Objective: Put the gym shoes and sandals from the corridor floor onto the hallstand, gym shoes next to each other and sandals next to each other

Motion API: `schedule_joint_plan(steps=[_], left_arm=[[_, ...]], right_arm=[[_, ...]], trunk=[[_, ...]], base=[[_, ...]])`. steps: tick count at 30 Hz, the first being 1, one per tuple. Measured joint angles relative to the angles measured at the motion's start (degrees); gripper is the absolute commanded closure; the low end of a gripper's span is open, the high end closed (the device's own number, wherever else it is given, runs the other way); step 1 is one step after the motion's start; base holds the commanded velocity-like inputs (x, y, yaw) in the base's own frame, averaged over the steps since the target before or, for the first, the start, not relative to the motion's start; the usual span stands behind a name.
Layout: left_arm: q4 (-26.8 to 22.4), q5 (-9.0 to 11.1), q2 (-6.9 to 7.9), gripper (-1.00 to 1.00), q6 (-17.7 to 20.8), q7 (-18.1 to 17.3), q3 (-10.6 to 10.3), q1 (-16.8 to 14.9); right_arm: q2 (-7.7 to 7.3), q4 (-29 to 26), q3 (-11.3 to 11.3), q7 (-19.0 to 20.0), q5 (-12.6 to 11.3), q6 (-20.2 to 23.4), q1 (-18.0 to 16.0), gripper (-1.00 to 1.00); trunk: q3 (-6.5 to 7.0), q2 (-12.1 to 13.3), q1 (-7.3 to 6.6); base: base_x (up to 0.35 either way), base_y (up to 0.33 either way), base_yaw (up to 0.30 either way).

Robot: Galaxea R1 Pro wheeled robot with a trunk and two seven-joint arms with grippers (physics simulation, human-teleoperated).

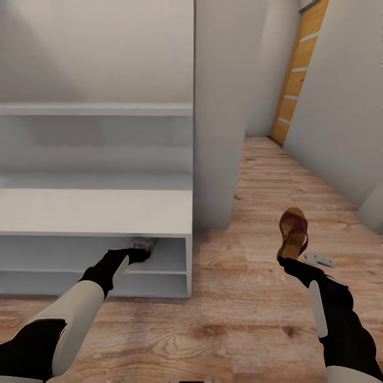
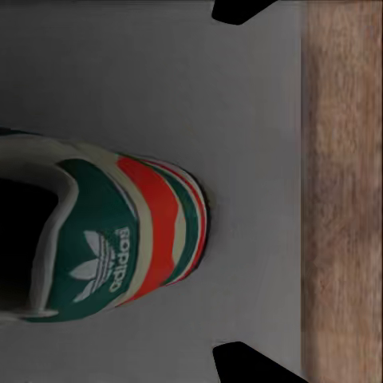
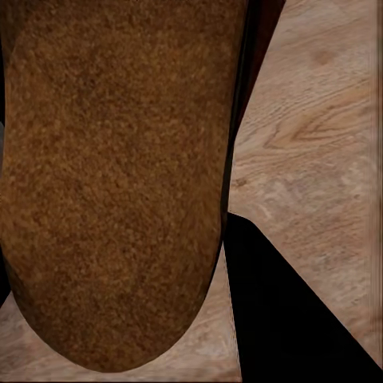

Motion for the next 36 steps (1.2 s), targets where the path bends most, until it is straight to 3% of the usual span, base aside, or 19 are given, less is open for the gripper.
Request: schedule_joint_plan(steps=[11,23,30,33,36], left_arm=[[0.0,0.0,0.00,-1.00,-0.2,0.0,0.0,0.0],[0.2,0.0,0.23,-1.00,-3.9,0.0,0.0,0.2],[0.3,0.1,0.47,-1.00,-7.7,-0.1,0.0,0.7],[4.3,0.1,0.46,-1.00,-13.7,0.0,-0.1,0.9],[5.8,0.0,0.33,-1.00,-15.7,0.0,-0.1,1.0]], right_arm=[[-0.05,0.1,0.1,0.0,0.0,-0.1,0.0,1.00],[0.14,0.0,0.1,0.0,0.1,-0.1,0.0,1.00],[0.29,0.0,0.2,0.0,0.4,-0.1,0.0,1.00],[0.42,-0.1,0.2,0.0,0.4,-0.1,0.0,1.00],[0.45,0.0,0.2,0.0,0.4,-0.1,0.0,1.00]], trunk=[[0.00,0.0,0.00],[0.00,0.0,-0.01],[0.00,0.0,-0.03],[0.00,0.0,-0.03],[0.00,0.0,-0.03]], base=[[-0.337,0.000,0.000],[-0.307,0.000,0.000],[-0.030,0.000,0.000],[-0.001,0.000,0.000],[-0.035,0.037,0.000]])
